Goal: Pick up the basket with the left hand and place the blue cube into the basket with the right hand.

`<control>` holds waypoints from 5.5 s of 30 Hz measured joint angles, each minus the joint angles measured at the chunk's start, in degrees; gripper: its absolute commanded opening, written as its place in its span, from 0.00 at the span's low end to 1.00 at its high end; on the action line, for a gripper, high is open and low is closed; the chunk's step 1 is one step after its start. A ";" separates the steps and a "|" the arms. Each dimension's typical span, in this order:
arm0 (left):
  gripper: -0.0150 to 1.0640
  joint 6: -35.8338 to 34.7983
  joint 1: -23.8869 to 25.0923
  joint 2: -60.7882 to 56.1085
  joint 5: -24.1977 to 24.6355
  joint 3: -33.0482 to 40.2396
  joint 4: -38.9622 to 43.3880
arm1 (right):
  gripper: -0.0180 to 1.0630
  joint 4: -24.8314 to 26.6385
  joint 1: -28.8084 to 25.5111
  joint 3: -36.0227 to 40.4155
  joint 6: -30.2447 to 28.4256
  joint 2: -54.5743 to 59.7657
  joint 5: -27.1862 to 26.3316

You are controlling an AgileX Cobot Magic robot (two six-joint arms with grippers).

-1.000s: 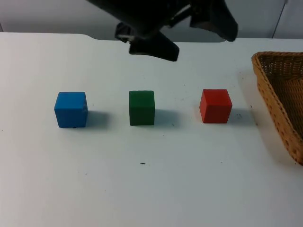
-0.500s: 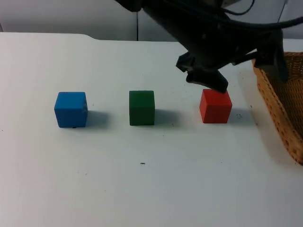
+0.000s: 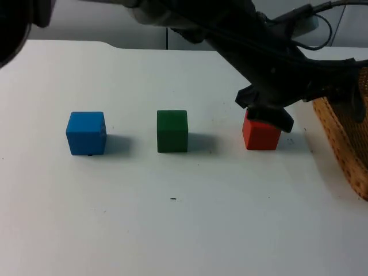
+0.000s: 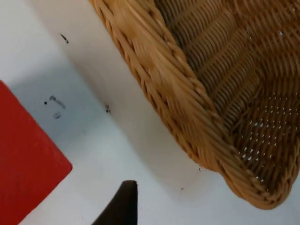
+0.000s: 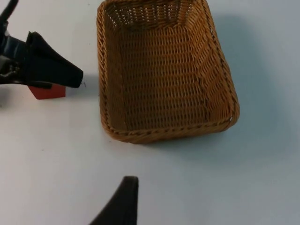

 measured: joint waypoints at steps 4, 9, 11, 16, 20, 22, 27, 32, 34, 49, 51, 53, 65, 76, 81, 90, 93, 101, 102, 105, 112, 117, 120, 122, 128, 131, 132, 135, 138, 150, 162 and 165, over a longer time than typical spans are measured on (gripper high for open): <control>0.98 -5.54 -1.34 2.95 0.25 -4.73 5.38 | 0.97 0.00 0.00 0.00 0.00 0.00 0.71; 0.98 -8.61 -2.89 5.29 0.55 -8.46 7.18 | 0.97 0.00 0.00 0.00 0.00 0.00 0.80; 0.98 -9.08 -3.18 5.72 0.55 -8.94 7.28 | 0.97 0.00 0.00 0.00 0.00 0.00 0.80; 0.98 -11.41 -4.67 6.22 -1.27 -9.64 8.48 | 0.97 0.00 0.00 0.00 0.00 0.00 0.80; 0.98 -13.79 -4.94 7.36 -2.19 -10.90 9.12 | 0.97 0.00 0.00 0.00 0.00 0.00 0.80; 0.98 -15.00 -5.15 8.69 -2.30 -11.90 9.22 | 0.97 0.00 0.00 0.00 0.00 0.00 0.80; 0.98 -16.56 -6.24 9.77 -3.36 -12.36 9.54 | 0.97 0.00 0.00 0.00 0.00 0.00 0.80; 0.98 -17.97 -6.94 9.77 -5.52 -12.44 9.54 | 0.97 0.00 0.00 0.00 0.00 0.00 0.80; 0.98 -18.72 -6.94 9.77 -6.13 -12.44 9.54 | 0.97 0.00 0.00 0.00 0.00 0.00 0.80; 0.81 -21.47 -8.26 11.67 -8.21 -12.74 9.54 | 0.97 0.00 0.00 0.00 0.22 0.00 0.80; 0.81 -22.13 -8.26 12.05 -8.21 -12.73 9.54 | 0.97 0.00 0.00 0.00 0.22 0.00 0.80; 0.81 -22.54 -8.26 12.39 -8.23 -12.73 9.54 | 0.97 0.00 0.00 0.00 0.22 0.00 0.80; 0.43 -23.55 -8.26 12.63 -8.92 -12.77 9.54 | 0.97 0.00 0.00 0.00 0.33 0.00 0.80; 0.28 -22.94 -8.26 12.63 -12.22 -12.86 6.78 | 0.97 0.00 0.00 0.00 0.33 0.00 0.80; 0.02 -23.42 -8.26 12.72 -13.33 -12.86 6.13 | 0.97 0.00 0.00 0.00 0.33 0.00 0.80; 0.01 -23.86 -8.37 12.72 -14.74 -12.86 5.88 | 0.97 -0.10 0.00 0.00 0.33 0.00 0.80; 0.01 -24.97 -8.37 12.72 -15.28 -12.86 5.88 | 0.97 -0.10 0.00 0.00 0.33 0.00 0.80; 0.01 -30.86 -8.48 12.23 -16.94 -12.86 8.92 | 0.97 -0.10 0.00 0.00 0.33 0.00 0.80; 0.01 -32.96 -8.57 11.66 -17.32 -12.74 10.78 | 0.97 -0.10 0.00 0.00 0.33 0.00 0.80; 0.01 -40.66 -8.71 9.27 -17.91 -12.65 18.65 | 0.97 -0.35 0.00 0.00 0.33 0.00 0.60; 0.01 -46.13 -8.71 4.61 -18.16 -12.65 22.36 | 0.97 -0.34 0.00 0.00 0.33 0.00 -0.12; 0.01 -50.44 -8.74 2.88 -18.16 -12.65 22.51 | 0.97 -0.47 0.00 0.00 0.33 0.00 -0.48; 0.01 -52.42 -8.63 2.51 -18.16 -12.65 22.60 | 0.97 -0.60 0.00 0.00 0.33 0.00 -0.48; 0.01 -54.04 -8.63 2.38 -18.68 -12.63 23.25 | 0.97 -0.81 0.00 0.00 0.33 0.00 -0.48; 0.01 -56.16 -8.83 1.78 -19.33 -12.63 25.89 | 0.97 -1.40 0.00 0.00 0.33 0.00 -0.48; 0.01 -58.64 -8.65 0.88 -16.96 -12.63 30.10 | 0.97 -1.40 0.00 0.00 0.33 0.00 -0.48; 0.01 -60.07 -8.51 0.44 -16.26 -12.63 31.31 | 0.97 -1.40 0.00 0.00 0.33 0.00 -0.48; 0.01 -61.86 -8.01 -0.35 -15.58 -12.63 32.69 | 0.97 -1.51 0.00 0.00 0.33 0.00 -0.48; 0.01 -62.68 -7.54 -1.36 -15.44 -12.63 33.23 | 0.97 -1.52 0.00 0.00 0.33 0.00 -0.48; 0.01 -64.10 -6.93 -2.69 -15.45 -12.53 32.03 | 0.97 -1.52 0.00 0.00 0.33 0.00 -0.48; 0.01 -56.36 -2.10 -3.29 -24.21 -12.53 12.74 | 0.97 -1.52 0.00 0.00 0.33 0.00 -0.85; 0.01 -55.25 -1.73 -3.29 -25.55 -12.53 18.02 | 0.97 -1.52 0.00 0.00 0.33 0.00 -0.97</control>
